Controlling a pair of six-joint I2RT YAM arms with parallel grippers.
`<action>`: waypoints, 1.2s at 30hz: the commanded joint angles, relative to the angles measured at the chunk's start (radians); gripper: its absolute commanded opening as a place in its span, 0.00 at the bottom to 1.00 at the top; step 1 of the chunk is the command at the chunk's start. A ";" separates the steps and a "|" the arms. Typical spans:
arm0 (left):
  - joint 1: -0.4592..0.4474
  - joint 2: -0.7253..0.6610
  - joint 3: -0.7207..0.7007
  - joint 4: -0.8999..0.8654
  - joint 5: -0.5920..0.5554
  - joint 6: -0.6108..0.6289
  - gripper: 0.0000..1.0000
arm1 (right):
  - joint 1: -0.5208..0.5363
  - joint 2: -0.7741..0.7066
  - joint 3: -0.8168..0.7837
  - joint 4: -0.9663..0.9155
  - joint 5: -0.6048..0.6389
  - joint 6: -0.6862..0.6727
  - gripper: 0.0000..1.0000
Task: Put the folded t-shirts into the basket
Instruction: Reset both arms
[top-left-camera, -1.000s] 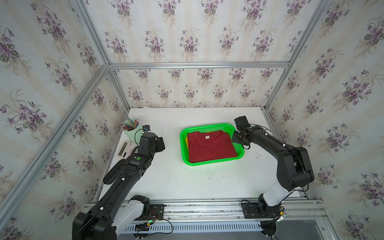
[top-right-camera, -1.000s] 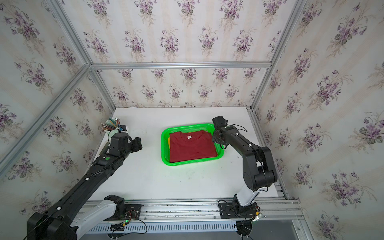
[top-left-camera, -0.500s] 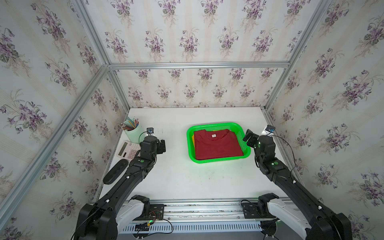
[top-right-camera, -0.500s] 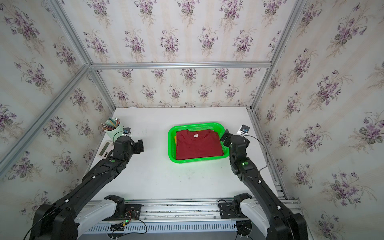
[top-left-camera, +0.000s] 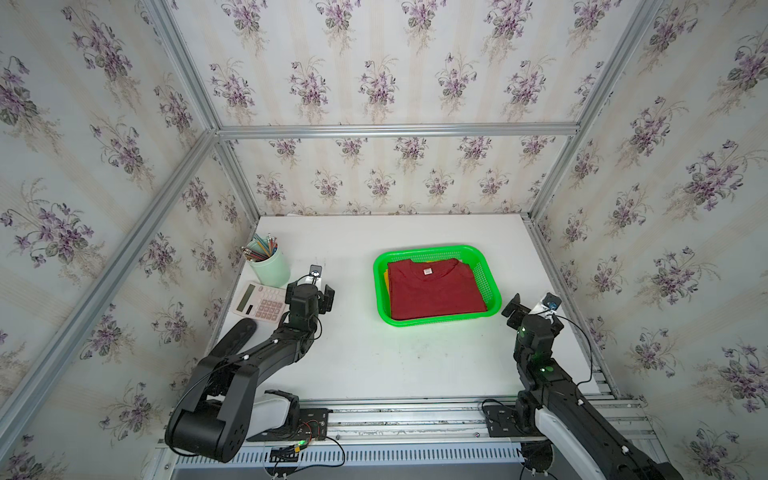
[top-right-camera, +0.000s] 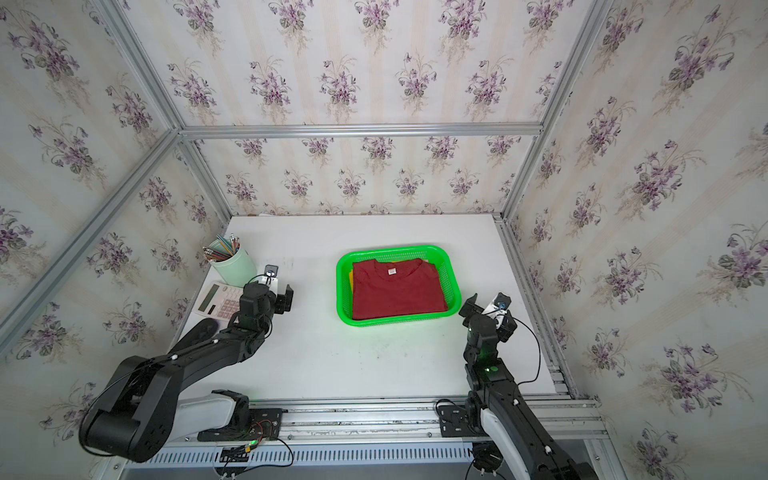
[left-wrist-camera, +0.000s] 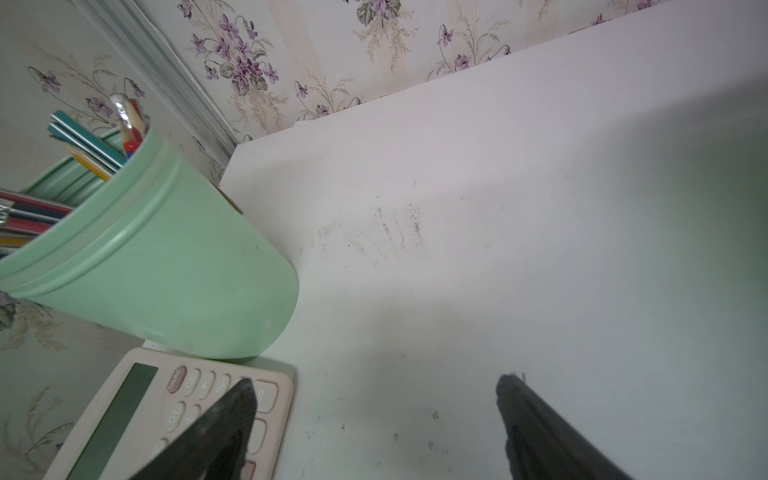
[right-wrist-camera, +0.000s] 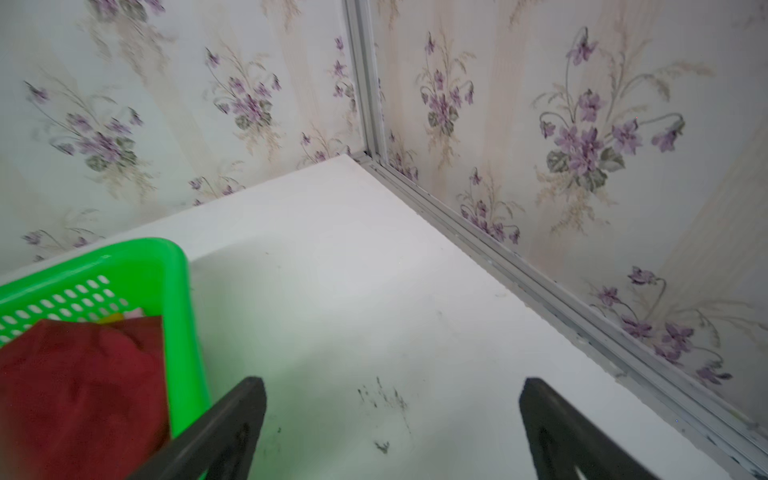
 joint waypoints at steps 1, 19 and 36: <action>0.065 0.070 -0.020 0.299 0.114 -0.018 0.92 | -0.027 0.112 0.016 0.153 -0.092 -0.060 1.00; 0.175 0.227 0.011 0.357 0.224 -0.115 0.92 | -0.146 0.680 0.285 0.448 -0.749 -0.399 1.00; 0.183 0.227 0.042 0.295 0.157 -0.158 0.92 | -0.135 0.773 0.122 0.899 -0.624 -0.219 1.00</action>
